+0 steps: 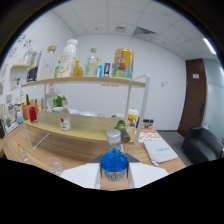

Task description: Make me a cup of Mount Fuji.

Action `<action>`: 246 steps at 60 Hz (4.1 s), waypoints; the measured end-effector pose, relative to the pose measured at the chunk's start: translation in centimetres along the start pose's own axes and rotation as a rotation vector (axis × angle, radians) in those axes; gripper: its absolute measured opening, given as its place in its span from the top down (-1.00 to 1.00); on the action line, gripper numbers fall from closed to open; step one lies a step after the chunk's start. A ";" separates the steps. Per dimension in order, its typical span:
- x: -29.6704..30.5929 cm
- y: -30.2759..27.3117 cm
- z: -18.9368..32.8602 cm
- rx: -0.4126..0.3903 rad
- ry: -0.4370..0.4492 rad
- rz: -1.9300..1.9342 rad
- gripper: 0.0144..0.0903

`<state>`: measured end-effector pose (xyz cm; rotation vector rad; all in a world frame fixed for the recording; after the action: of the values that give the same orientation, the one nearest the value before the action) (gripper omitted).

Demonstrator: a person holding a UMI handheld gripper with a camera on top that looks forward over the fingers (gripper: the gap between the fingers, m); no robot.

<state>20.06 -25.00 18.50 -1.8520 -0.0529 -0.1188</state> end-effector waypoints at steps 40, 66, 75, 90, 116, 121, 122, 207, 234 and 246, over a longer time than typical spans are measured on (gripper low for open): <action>4.7 13.8 8.5 -0.273 -0.068 0.122 0.42; 4.5 16.3 7.6 -0.349 -0.074 0.137 0.38; 5.3 16.5 7.1 -0.362 -0.036 0.152 -0.04; 5.7 10.2 3.1 -0.265 0.056 0.175 -0.87; -9.2 2.2 -3.6 -0.159 0.002 0.187 -0.86; -12.4 1.6 -3.4 -0.147 -0.013 0.181 -0.87; -13.0 1.5 -3.3 -0.146 -0.017 0.184 -0.87; -24.2 -26.5 8.5 0.072 -0.062 0.149 0.34; -23.9 -28.0 -1.2 0.143 -0.088 0.099 0.38; -25.6 -18.1 -2.6 0.059 -0.079 0.116 0.38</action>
<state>-7.28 -21.82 33.69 -1.7959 -0.0035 0.0363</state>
